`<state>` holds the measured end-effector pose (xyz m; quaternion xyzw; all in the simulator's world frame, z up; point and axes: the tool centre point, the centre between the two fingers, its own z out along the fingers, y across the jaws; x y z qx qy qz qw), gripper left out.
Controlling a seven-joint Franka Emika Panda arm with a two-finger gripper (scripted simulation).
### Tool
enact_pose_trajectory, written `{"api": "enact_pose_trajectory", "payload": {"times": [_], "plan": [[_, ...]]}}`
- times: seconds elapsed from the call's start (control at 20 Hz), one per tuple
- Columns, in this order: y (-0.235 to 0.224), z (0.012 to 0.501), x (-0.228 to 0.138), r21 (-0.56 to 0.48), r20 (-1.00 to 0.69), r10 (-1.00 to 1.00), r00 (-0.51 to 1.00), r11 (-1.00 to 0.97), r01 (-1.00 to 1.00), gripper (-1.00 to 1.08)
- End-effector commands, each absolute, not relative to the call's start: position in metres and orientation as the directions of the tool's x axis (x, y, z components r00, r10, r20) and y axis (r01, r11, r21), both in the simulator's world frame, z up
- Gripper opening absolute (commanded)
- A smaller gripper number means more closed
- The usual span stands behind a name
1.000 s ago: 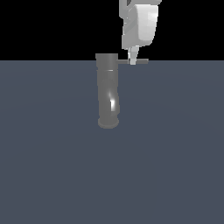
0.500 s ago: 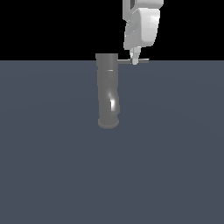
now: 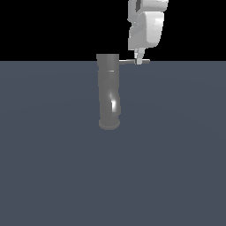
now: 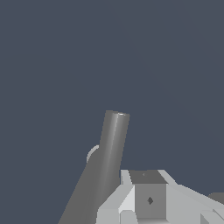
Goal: Turn on the faucet by rotating a designated handle.
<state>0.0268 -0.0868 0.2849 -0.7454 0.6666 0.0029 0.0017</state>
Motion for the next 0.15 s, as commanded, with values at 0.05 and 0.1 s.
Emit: {"api": "enact_pose_trajectory", "payload": {"times": [0.05, 0.1], "plan": [[-0.1128, 0.2845, 0.0317, 0.0, 0.0, -0.997, 0.078, -0.078, -0.997, -1.0], [-0.1128, 0.2845, 0.0317, 0.0, 0.0, -0.997, 0.078, -0.078, -0.997, -1.0]]}}
